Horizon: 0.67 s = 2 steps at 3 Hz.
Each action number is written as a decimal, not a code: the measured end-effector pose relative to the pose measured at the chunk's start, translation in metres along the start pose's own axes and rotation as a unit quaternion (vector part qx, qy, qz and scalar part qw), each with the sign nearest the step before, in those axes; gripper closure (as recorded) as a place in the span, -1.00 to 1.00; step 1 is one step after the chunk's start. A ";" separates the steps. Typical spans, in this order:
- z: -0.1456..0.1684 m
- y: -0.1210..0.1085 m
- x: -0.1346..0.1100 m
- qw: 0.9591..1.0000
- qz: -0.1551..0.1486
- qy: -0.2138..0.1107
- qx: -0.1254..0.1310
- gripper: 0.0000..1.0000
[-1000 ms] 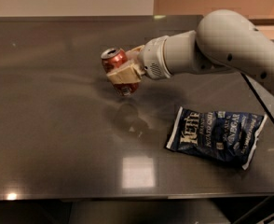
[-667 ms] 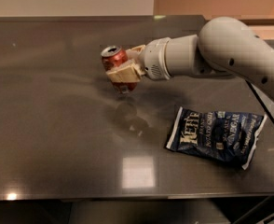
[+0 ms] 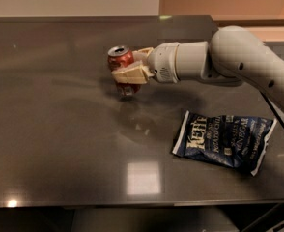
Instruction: Place coke can upright
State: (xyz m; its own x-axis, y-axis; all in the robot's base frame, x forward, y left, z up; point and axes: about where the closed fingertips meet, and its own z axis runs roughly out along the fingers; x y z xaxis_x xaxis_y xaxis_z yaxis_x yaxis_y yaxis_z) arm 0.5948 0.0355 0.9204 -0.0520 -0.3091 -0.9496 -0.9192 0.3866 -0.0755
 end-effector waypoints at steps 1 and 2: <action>0.005 -0.003 0.007 1.000 0.009 -0.011 -0.012 0.65; 0.009 -0.005 0.015 1.000 0.014 -0.016 -0.010 0.17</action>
Offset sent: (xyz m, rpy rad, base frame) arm 0.0128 -0.0042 -0.0264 0.0560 0.0207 -0.0064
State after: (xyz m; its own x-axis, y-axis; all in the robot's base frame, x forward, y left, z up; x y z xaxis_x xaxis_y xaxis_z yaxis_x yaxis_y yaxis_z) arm 0.6022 0.0363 0.9039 -0.0656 -0.2712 -0.9603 -0.9248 0.3779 -0.0435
